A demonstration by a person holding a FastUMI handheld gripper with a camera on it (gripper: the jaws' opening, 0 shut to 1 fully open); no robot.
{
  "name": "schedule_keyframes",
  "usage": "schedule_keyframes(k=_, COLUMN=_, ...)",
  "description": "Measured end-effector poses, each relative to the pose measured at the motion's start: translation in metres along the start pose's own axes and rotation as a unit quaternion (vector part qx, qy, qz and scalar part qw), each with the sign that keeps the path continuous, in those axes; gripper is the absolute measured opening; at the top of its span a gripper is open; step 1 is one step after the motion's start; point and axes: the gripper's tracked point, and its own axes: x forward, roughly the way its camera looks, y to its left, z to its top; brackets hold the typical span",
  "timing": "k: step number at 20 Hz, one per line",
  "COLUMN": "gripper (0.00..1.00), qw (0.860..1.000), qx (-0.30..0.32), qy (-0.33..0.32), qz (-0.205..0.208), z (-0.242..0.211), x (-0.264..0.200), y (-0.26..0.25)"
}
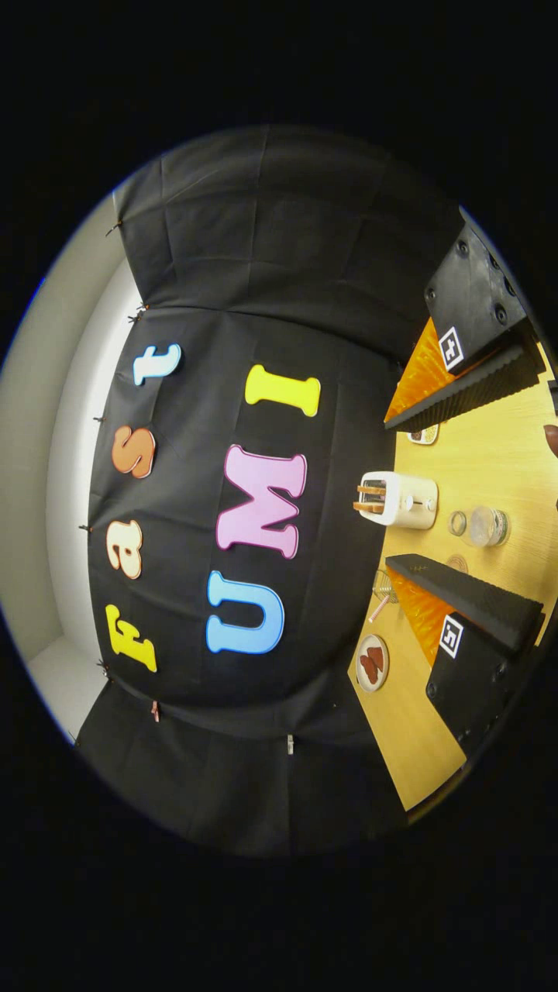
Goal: Take the bottle from table, then pour the juice into the cup, finally place the bottle on the coaster
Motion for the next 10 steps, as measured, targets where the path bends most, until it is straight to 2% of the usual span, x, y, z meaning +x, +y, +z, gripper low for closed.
schedule_keyframes(k=10, gripper=0.98, qw=0.997, qx=0.057, qy=0.049, qz=0.024, z=-0.122, x=0.034, y=0.016)
